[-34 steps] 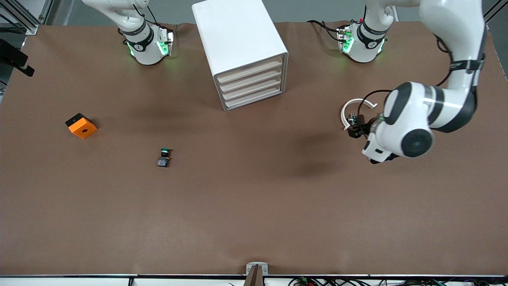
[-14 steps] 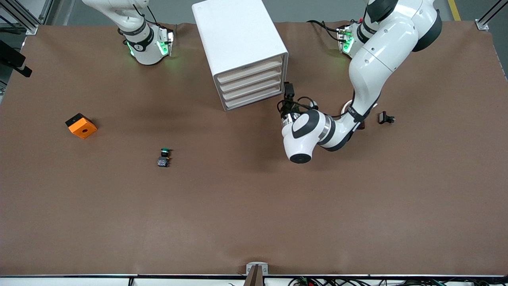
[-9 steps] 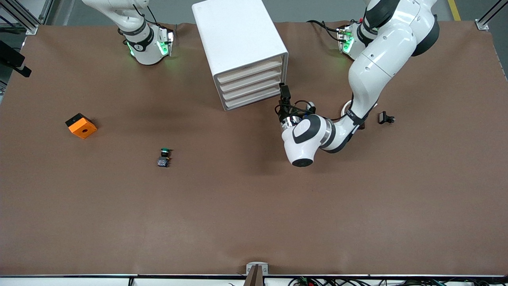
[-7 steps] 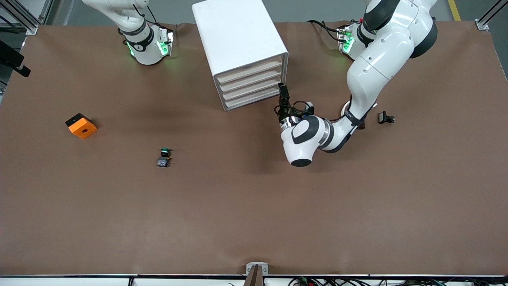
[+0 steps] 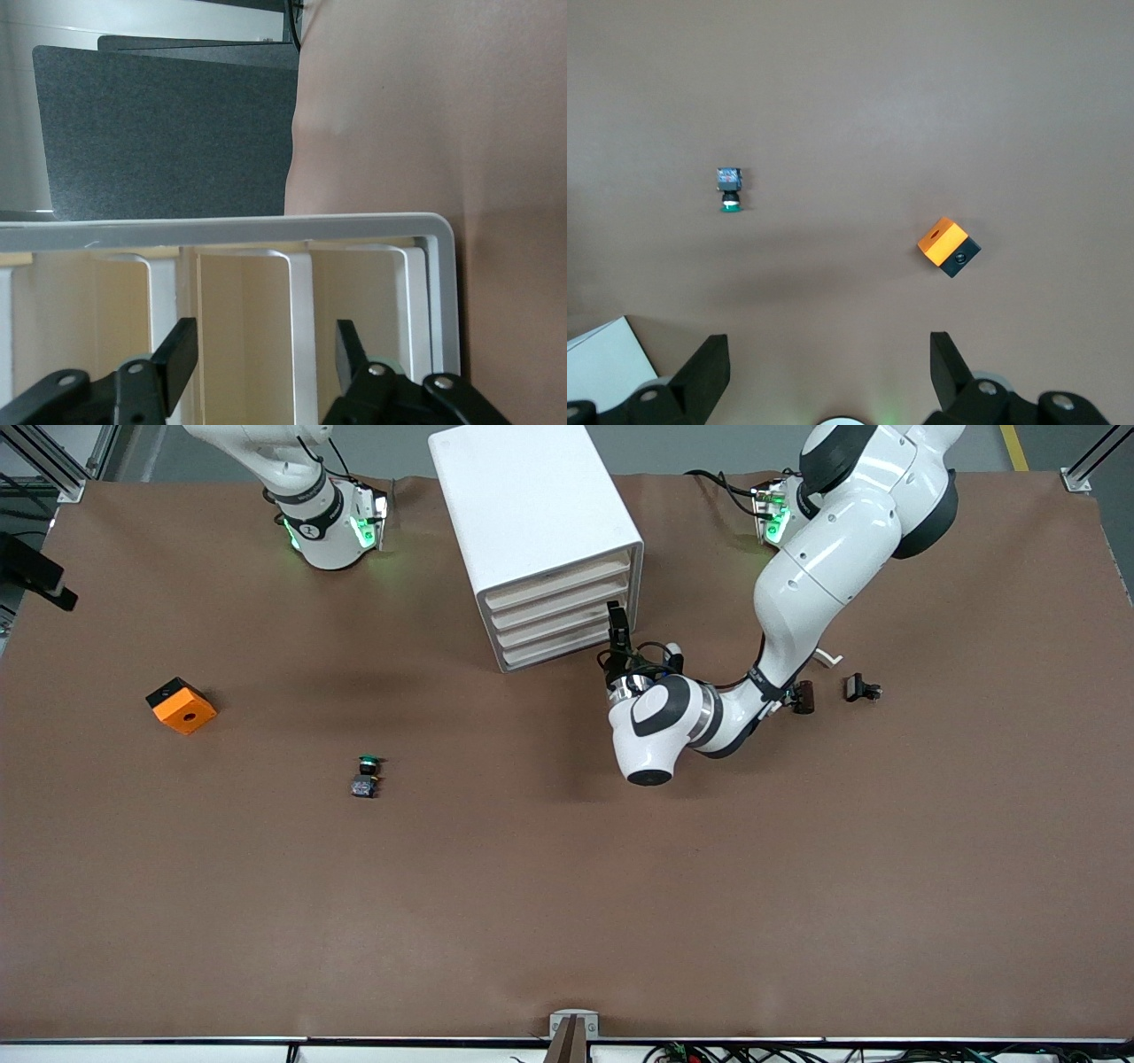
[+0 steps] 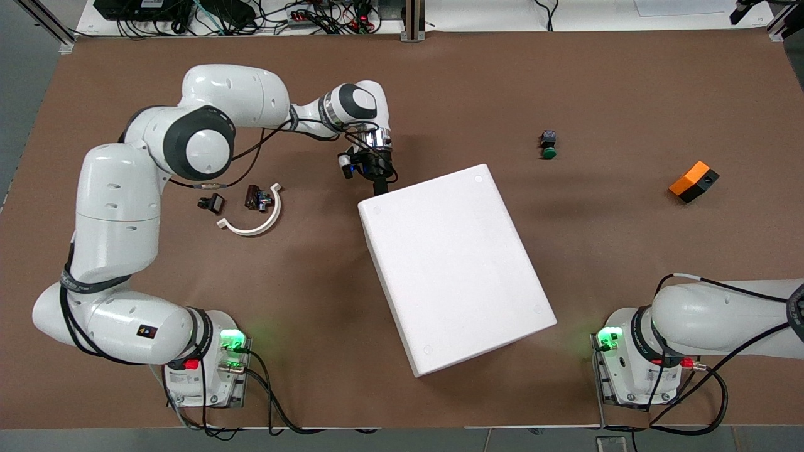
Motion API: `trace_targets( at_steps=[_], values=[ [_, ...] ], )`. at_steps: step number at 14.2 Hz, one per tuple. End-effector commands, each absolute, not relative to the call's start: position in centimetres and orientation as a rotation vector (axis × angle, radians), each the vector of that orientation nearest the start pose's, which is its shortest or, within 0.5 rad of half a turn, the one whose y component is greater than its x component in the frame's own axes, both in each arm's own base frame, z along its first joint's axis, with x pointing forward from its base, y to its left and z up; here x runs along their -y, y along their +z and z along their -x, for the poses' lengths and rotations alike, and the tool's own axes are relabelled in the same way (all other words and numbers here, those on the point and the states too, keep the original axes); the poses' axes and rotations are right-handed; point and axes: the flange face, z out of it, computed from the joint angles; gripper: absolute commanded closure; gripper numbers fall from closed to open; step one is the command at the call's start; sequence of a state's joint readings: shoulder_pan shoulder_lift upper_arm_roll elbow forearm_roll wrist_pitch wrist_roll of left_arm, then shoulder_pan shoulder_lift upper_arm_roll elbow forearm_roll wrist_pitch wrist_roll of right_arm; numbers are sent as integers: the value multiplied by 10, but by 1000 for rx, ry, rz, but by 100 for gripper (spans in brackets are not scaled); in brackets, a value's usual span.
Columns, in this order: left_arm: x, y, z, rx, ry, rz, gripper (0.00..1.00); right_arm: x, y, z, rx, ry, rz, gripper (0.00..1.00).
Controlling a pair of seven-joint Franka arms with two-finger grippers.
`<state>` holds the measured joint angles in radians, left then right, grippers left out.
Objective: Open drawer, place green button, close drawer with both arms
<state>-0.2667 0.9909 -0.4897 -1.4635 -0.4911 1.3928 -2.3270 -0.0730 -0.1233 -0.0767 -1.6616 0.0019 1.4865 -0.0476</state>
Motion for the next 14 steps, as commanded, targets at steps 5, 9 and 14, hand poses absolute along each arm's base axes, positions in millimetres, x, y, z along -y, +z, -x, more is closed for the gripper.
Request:
trace_targets(
  at_steps=[5,9,14],
  values=[
    [443,135,-426,1523,1122,1252,35,83,545,-567,-165,334,3104,0],
    [448,133,-424,1543,1113,1254,52,52,504,-564,-167,311,3111,0],
    [447,131,-425,1553,1109,1242,63,-5,425,-550,-236,192,3096,0]
  ],
)
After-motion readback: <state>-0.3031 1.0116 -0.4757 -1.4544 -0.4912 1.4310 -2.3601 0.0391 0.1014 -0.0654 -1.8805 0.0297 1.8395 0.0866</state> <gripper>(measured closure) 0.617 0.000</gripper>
